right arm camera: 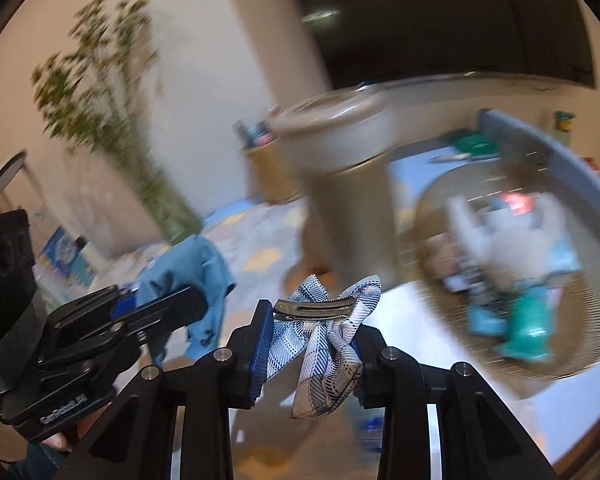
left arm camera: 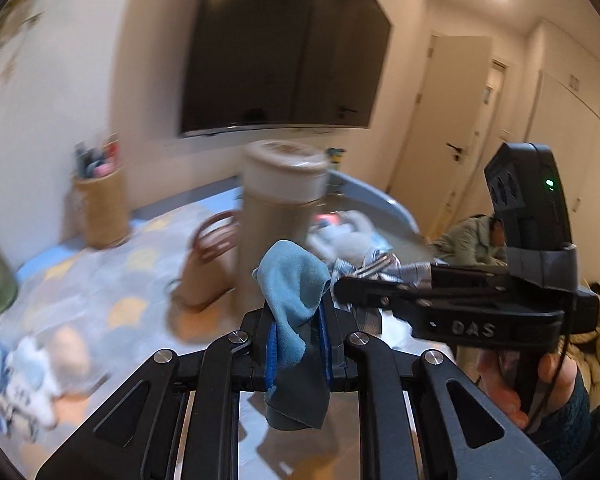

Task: Organize soft objects
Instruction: 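Carry the blue cloth and checked bow to the bowl and release them, then return both tools to the bed toward the snack bag and clear zip bag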

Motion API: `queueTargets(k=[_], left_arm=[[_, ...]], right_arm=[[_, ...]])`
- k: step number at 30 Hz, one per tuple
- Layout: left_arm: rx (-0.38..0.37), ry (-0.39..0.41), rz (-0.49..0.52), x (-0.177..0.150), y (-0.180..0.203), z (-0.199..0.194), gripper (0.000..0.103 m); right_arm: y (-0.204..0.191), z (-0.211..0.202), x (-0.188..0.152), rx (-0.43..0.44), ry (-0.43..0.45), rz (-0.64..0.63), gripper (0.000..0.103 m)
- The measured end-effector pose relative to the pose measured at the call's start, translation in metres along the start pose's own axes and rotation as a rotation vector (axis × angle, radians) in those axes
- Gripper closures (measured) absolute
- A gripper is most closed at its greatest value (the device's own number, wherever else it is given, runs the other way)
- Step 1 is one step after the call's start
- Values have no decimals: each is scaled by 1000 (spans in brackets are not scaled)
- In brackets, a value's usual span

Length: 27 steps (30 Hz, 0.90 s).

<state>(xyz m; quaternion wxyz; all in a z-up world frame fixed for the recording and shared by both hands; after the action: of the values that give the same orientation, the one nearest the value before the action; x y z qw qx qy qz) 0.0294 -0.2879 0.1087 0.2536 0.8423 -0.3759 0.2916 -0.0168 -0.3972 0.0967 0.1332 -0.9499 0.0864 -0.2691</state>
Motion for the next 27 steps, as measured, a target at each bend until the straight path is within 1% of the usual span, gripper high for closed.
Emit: queueTargets(k=[1, 2, 5, 8, 11, 12, 13, 16, 20, 22, 23, 24, 25, 26, 27], left_arm=[[-7, -1, 17, 5, 6, 4, 89], [-14, -3, 34, 11, 13, 9, 89], [-38, -12, 83, 26, 37, 22, 89], [-50, -17, 132, 40, 59, 34, 89], [-18, -18, 168, 56, 78, 46, 89], [-22, -21, 174, 62, 83, 50, 89], [-19, -25, 179, 68, 87, 56, 89], [19, -26, 187, 79, 95, 70, 89], [14, -55, 178, 84, 97, 95, 89], [22, -69, 186, 83, 100, 105, 87], [18, -84, 189, 80, 103, 110, 73], [10, -111, 192, 78, 104, 118, 56], [7, -137, 190, 75, 104, 126, 49], [12, -146, 179, 72, 103, 130, 38], [2, -143, 170, 68, 102, 130, 37]], right_arm=[[12, -7, 2, -25, 11, 22, 70], [22, -11, 4, -30, 18, 41, 70], [54, -26, 11, -3, 46, 118, 70], [78, -37, 23, -55, 78, 155, 70], [96, -47, 38, -70, 111, 187, 70], [101, -49, 44, -76, 116, 197, 70], [106, -51, 50, -86, 123, 210, 69], [126, -54, 63, -104, 128, 250, 69], [150, -47, 73, -116, 117, 303, 67], [165, -41, 75, -115, 104, 338, 60], [172, -38, 74, -113, 97, 357, 45], [180, -35, 72, -105, 92, 384, 32], [184, -34, 69, -95, 85, 398, 28], [189, -32, 66, -72, 73, 405, 28], [191, -31, 63, -62, 68, 409, 28]])
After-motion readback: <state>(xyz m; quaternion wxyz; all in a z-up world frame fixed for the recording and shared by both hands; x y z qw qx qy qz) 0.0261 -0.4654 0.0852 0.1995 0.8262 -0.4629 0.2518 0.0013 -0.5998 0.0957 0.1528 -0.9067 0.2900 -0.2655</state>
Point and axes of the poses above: each gripper's, at about its wrist camera, not at the fingertips, and z roughly the way its jaws point, y to its right, x to its top, the point moved 4 cm from there along z, roughly the way its jaws point, and after that the axes turned 14 degrees about -y, right-handed, at the moved point
